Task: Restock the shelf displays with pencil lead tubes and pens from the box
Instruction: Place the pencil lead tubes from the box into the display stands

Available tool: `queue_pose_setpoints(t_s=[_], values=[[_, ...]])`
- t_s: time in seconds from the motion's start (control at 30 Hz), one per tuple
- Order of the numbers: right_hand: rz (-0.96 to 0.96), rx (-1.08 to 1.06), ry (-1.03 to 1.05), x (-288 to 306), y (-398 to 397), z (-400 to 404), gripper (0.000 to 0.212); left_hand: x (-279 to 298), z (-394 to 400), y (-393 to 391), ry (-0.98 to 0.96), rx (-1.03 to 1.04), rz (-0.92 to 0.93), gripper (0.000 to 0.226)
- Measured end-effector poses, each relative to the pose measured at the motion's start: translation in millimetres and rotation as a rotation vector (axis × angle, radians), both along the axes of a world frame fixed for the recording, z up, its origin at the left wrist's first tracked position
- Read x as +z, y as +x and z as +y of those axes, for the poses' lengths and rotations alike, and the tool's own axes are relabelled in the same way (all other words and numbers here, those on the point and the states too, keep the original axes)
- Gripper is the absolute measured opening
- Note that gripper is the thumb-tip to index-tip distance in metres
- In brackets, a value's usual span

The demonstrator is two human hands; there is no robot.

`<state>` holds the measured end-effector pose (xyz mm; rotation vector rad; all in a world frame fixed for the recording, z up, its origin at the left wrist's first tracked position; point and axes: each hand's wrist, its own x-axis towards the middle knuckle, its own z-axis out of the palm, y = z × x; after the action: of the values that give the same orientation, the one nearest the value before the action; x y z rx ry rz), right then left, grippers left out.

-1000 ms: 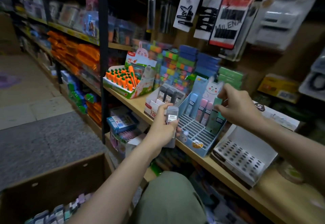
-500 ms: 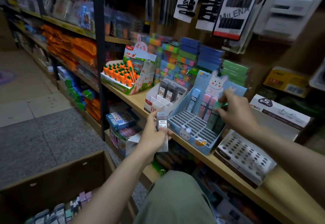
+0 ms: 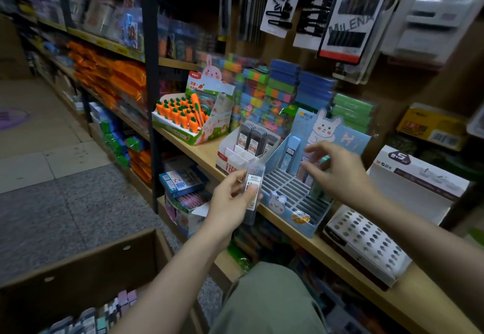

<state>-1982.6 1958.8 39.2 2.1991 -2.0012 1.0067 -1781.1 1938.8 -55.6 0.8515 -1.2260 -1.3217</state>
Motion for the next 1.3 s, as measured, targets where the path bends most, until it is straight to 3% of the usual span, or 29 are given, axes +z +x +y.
queue_pose_setpoints(t_s=[0.07, 0.23, 0.4, 0.47, 0.57, 0.7, 0.9, 1.3], values=[[-0.118, 0.102, 0.146, 2, 21, -4, 0.034, 3, -2, -3, -0.045, -0.037, -0.026, 0.028], [-0.117, 0.167, 0.213, 6, 54, -21, 0.022, 9, -15, -5, -0.146, -0.035, -0.124, 0.025], [-0.257, 0.136, 0.047, 47, 34, -49, 0.016, 11, -46, 28, -0.165, 0.212, -0.175, 0.020], [-0.258, 0.107, -0.071, 63, 24, -65, 0.016, 11, -62, 40, -0.074, 0.324, -0.250, 0.032], [-0.218, 0.065, -0.138, 66, 21, -92, 0.015, 8, -80, 41, -0.003, 0.331, -0.384, 0.063], [-0.075, 0.032, -0.176, 50, 21, -117, 0.013, 2, -92, 28, -0.023, 0.252, -0.482, 0.103], [0.107, 0.012, -0.158, 25, 26, -131, 0.015, -7, -102, 6, -0.119, 0.213, -0.538, 0.134], [0.196, -0.052, -0.120, -5, 30, -136, 0.018, -21, -108, -1, -0.169, 0.313, -0.520, 0.126]])
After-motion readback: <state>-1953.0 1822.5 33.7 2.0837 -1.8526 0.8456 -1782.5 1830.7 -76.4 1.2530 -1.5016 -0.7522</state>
